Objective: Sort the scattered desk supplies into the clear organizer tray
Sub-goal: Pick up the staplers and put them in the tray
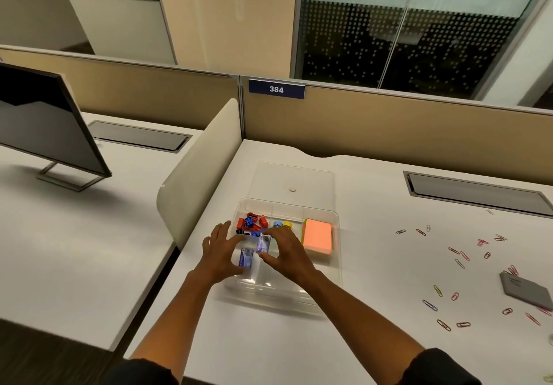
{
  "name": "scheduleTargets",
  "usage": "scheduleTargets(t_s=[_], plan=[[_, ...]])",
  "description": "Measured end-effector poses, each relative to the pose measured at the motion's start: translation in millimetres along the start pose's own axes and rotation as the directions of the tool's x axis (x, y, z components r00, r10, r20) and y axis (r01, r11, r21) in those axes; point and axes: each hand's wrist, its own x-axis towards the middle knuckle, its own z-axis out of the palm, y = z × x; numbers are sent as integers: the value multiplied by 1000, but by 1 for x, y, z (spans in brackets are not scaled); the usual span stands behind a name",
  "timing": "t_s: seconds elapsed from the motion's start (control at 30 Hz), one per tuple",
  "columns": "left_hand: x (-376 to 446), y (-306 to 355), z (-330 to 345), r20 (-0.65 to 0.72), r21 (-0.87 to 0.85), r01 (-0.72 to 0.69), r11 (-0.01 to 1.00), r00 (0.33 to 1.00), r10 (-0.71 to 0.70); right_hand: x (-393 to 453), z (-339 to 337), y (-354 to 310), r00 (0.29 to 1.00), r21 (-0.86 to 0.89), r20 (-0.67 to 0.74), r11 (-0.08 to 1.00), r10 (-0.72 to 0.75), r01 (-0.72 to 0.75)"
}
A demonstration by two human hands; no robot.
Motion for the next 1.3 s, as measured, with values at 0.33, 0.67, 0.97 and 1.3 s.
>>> scheduleTargets(t_s=[0.33, 0.67, 0.97, 1.3], plan=[[-36, -31, -17, -133, -246, 143, 959, 975, -179, 15, 31, -24, 975, -110, 216, 994, 48, -24], [-47, -35, -18, -309, -204, 113, 972, 935, -174, 13, 30, -17, 990, -116, 142, 993, 0, 17], [8, 26, -6, -236, -109, -72, 991, 971, 45, -13, -17, 28, 993, -175, -119, 984, 25, -46], [48, 136, 36, -41, 25, -284, 959, 958, 285, -83, -94, 110, 927, -381, -268, 854, 264, -354]])
